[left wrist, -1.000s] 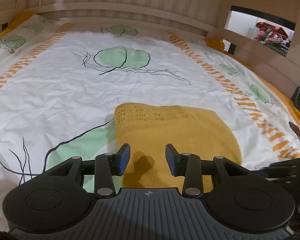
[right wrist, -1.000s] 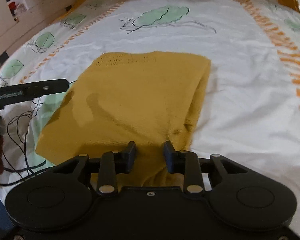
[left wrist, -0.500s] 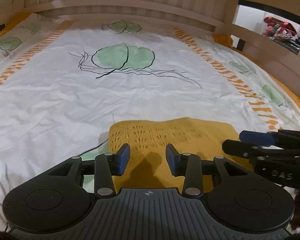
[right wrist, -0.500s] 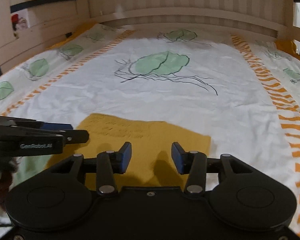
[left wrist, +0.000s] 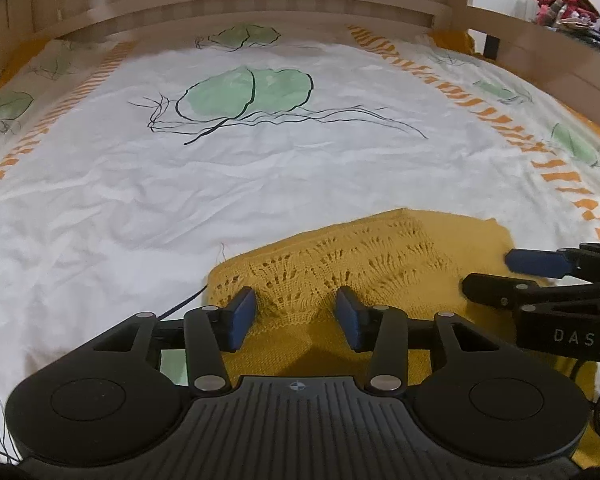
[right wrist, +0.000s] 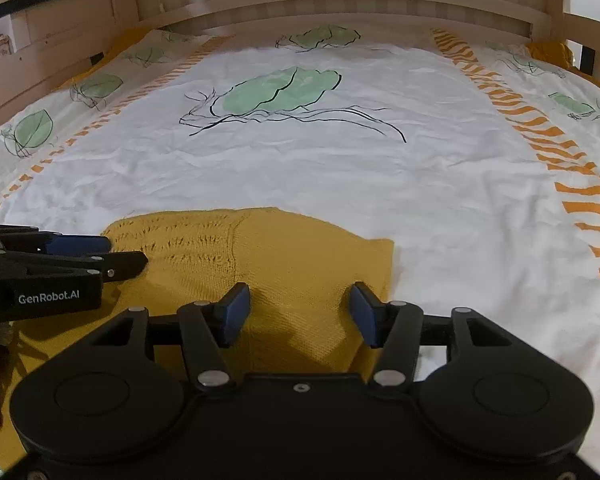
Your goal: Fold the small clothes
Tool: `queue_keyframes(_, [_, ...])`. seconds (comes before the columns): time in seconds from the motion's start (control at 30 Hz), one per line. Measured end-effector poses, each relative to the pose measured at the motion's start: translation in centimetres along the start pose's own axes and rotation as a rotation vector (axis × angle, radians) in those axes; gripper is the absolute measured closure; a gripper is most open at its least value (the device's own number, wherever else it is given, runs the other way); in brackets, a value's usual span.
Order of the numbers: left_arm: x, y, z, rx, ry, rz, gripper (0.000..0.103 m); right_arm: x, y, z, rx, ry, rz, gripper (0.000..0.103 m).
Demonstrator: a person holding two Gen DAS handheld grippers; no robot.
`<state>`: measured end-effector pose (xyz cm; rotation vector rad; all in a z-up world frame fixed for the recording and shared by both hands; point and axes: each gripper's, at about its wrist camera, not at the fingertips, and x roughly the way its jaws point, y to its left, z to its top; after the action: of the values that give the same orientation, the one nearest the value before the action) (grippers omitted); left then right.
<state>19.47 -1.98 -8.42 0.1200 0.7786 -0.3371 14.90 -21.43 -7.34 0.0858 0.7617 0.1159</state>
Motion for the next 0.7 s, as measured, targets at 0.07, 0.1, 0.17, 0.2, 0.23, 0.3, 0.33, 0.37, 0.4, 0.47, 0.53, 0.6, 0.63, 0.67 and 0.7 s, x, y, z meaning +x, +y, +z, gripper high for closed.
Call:
queue_keyframes(0.07, [-0.2,0.1,0.1,-0.004,0.002,-0.001,0.059,-0.3,0.0,0.1,0.005,-0.004,0.004,0.039])
queue_keyframes(0.1, [-0.6,0.1,0.3,-0.003,-0.001,0.003,0.059,-0.4,-0.2,0.3,0.009,-0.005,0.009,0.038])
queue_keyframes(0.17, [-1.6,0.1,0.5,-0.009,-0.017,0.028,0.059,-1.0,-0.4,0.6,0.019,-0.014,0.000,0.022])
queue_keyframes(0.2, [-2.5,0.0,0.4,-0.013,-0.038,0.053,0.059,-1.5,-0.4,0.7,0.024,-0.022,-0.013,0.019])
queue_keyframes(0.23, [-3.3,-0.2,0.3,-0.014,-0.065,0.075,0.059,-2.4,-0.5,0.8,0.032,-0.037,-0.020,0.017])
queue_keyframes(0.3, [-5.5,-0.6,-0.2,-0.017,-0.138,0.122,0.059,-4.1,-0.5,0.9,0.050,-0.063,-0.038,0.011])
queue_keyframes(0.33, [-6.6,-0.7,-0.5,-0.032,-0.164,0.146,0.059,-5.1,-0.4,0.9,0.053,-0.073,-0.053,0.006])
queue_keyframes(0.37, [-7.7,-0.7,-0.7,-0.058,-0.178,0.160,0.059,-6.1,-0.2,0.9,0.052,-0.084,-0.063,0.005])
queue_keyframes(0.4, [-8.9,-0.5,-1.0,-0.097,-0.184,0.165,0.059,-7.2,0.0,0.8,0.053,-0.099,-0.069,0.005])
queue_keyframes(0.47, [-10.6,0.0,-1.5,-0.155,-0.170,0.152,0.058,-9.1,0.5,0.7,0.057,-0.119,-0.079,0.003])
queue_keyframes(0.53, [-12.1,0.5,-2.1,-0.190,-0.130,0.128,0.058,-10.9,1.2,0.5,0.059,-0.125,-0.099,0.003])
queue_keyframes(0.6, [-13.1,0.8,-2.7,-0.211,-0.086,0.119,0.058,-12.5,2.1,0.1,0.058,-0.127,-0.143,0.003])
queue_keyframes(0.63, [-13.5,0.7,-3.0,-0.215,-0.060,0.117,0.058,-13.2,2.6,-0.2,0.055,-0.123,-0.170,0.003])
queue_keyframes(0.67, [-14.0,0.6,-3.3,-0.217,-0.039,0.115,0.058,-13.8,3.1,-0.5,0.051,-0.117,-0.187,0.003])
queue_keyframes(0.7, [-14.4,0.5,-3.6,-0.217,-0.019,0.115,0.058,-14.3,3.5,-0.8,0.048,-0.113,-0.189,0.003])
